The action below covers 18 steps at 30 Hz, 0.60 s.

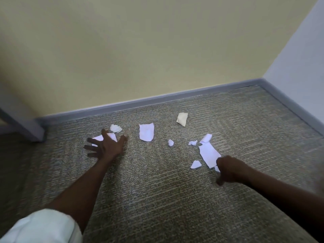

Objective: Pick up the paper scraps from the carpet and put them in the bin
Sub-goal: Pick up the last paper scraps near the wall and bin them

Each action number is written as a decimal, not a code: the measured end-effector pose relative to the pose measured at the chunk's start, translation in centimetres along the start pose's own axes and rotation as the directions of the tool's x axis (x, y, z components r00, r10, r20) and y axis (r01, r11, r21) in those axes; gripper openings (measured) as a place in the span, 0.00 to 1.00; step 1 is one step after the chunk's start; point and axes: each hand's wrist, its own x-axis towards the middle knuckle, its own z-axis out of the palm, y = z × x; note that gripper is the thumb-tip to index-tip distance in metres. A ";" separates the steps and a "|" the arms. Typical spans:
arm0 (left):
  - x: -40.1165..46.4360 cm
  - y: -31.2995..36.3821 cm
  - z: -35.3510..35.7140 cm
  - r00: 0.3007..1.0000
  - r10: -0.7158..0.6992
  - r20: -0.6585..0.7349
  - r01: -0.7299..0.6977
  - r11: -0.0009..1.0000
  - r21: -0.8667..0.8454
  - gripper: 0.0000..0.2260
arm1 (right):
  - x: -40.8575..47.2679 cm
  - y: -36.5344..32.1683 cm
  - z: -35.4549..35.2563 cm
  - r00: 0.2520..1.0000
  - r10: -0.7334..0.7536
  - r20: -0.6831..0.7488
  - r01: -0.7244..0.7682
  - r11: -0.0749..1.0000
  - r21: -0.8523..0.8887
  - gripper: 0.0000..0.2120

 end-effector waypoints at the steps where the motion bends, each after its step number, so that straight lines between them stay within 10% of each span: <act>1: 0.5 -0.2 0.5 1.000 -0.008 0.000 0.008 1.000 -0.009 0.46 | 0.2 -0.2 1.0 1.000 0.003 0.024 -0.003 1.000 0.000 0.31; 6: 2.5 0.5 2.5 0.989 0.131 -0.061 -0.130 0.991 0.031 0.46 | 0.5 -1.5 4.6 1.000 -0.014 -0.025 0.013 1.000 -0.017 0.26; 13: 5.6 0.0 4.3 0.796 0.546 -0.262 -0.522 0.838 0.161 0.11 | 0.1 -2.0 5.0 0.986 0.041 -0.162 -0.033 0.998 0.052 0.18; 18: 3.1 3.4 5.2 0.857 0.371 -0.357 -0.415 0.908 -0.052 0.09 | 0.5 -1.9 6.1 0.901 -0.021 -0.434 0.035 0.999 0.025 0.22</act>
